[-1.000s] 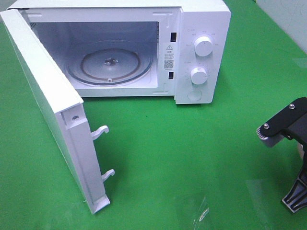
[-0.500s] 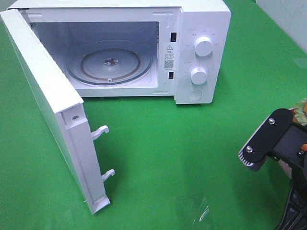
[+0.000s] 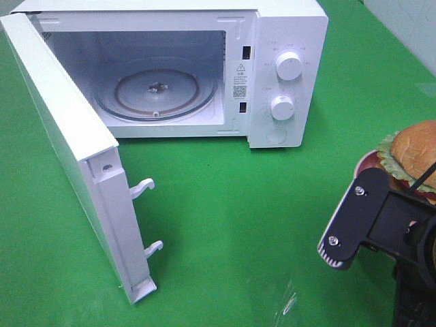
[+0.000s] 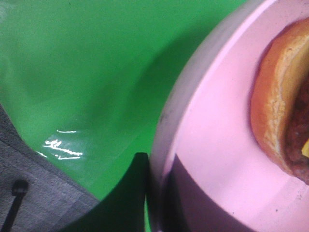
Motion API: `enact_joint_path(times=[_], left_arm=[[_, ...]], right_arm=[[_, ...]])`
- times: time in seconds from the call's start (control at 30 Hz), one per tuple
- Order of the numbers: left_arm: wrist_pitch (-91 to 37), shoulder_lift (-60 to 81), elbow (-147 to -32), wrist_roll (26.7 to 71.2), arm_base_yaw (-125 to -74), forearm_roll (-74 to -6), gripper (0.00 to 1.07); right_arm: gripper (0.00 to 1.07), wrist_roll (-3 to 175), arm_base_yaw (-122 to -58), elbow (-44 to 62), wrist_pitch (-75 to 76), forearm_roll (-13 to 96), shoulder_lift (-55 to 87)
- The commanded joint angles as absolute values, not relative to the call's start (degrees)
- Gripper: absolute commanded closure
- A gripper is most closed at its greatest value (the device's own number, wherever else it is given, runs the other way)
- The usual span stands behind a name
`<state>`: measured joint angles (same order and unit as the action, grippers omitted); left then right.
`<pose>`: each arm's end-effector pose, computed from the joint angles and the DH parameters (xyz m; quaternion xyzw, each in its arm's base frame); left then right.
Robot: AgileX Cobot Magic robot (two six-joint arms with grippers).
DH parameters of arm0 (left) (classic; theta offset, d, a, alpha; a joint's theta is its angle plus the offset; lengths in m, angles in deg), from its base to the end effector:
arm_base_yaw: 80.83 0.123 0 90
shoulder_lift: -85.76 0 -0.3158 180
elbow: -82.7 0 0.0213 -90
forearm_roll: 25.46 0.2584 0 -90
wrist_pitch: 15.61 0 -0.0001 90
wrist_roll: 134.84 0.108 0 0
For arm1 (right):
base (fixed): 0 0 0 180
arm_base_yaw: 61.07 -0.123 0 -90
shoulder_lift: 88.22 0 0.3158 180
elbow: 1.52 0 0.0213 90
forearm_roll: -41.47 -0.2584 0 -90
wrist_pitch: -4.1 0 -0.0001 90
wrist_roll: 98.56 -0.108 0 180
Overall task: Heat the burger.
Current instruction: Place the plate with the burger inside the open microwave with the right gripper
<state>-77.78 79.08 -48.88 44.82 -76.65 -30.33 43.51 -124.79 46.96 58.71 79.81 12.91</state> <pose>-0.0175 -0.0094 0.2758 -0.0310 0.8525 -0.0250 0.5211 0.1221 0.1238 0.2002 -0.4006 0.8771 -0.1795 0.1948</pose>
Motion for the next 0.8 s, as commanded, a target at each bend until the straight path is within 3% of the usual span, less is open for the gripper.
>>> enact_joint_path(times=[0.03, 0.8], left_arm=[[-76.8, 79.9, -48.9, 44.4, -76.6, -30.7, 0.15], [-76.8, 79.9, -48.9, 44.4, -76.6, -30.7, 0.15]], right_arm=[[1.04, 43.5, -126.2, 47.0, 59.7, 84.6, 13.4], [1.03, 59.8, -128.6, 47.0, 53.5, 86.7, 13.4]])
